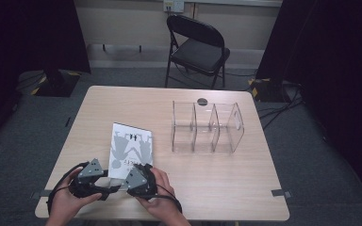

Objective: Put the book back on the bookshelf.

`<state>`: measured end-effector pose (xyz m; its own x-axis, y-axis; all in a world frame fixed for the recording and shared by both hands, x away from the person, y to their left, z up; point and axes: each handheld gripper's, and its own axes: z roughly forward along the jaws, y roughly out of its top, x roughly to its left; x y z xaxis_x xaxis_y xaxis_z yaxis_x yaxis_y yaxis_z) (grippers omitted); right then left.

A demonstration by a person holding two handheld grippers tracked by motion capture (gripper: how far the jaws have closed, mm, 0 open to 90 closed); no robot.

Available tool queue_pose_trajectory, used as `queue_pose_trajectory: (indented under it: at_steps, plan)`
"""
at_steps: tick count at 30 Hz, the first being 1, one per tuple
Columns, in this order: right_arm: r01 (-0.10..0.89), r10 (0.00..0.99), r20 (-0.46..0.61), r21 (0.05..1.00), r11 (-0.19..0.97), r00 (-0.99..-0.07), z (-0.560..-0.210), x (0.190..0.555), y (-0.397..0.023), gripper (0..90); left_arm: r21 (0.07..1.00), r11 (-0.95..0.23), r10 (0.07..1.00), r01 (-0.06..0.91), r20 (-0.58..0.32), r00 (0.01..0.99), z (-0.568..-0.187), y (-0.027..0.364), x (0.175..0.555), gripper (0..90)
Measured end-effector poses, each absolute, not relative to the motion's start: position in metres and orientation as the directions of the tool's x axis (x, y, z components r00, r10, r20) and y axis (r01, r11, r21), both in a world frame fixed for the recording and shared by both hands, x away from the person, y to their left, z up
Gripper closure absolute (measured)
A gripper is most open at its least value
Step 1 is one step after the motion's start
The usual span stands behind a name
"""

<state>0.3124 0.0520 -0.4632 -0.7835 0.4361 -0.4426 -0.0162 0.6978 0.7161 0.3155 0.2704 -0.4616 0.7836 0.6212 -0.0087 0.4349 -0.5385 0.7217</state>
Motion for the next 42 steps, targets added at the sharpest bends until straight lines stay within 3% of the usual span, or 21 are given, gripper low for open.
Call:
queue_pose_trajectory:
  at_steps: [7,11,29,42]
  plan:
    - [0.007,0.444,-0.429,0.712,0.702,-0.787,-0.449,0.315,0.046,55.8,0.744,-0.534,0.583,0.403,-0.021,0.812,-0.462,0.287,0.319,20.5]
    - [0.032,0.457,-0.402,0.722,0.692,-0.794,-0.439,0.318,0.042,57.5,0.73,-0.566,0.577,0.382,0.02,0.817,-0.464,0.297,0.321,17.5]
    - [0.1,0.48,-0.356,0.711,0.696,-0.802,-0.405,0.333,0.035,61.5,0.657,-0.619,0.599,0.431,0.039,0.8,-0.489,0.298,0.326,19.3]
    - [0.156,0.491,-0.301,0.705,0.692,-0.817,-0.386,0.341,0.029,62.5,0.698,-0.55,0.643,0.459,0.003,0.766,-0.495,0.281,0.334,17.3]
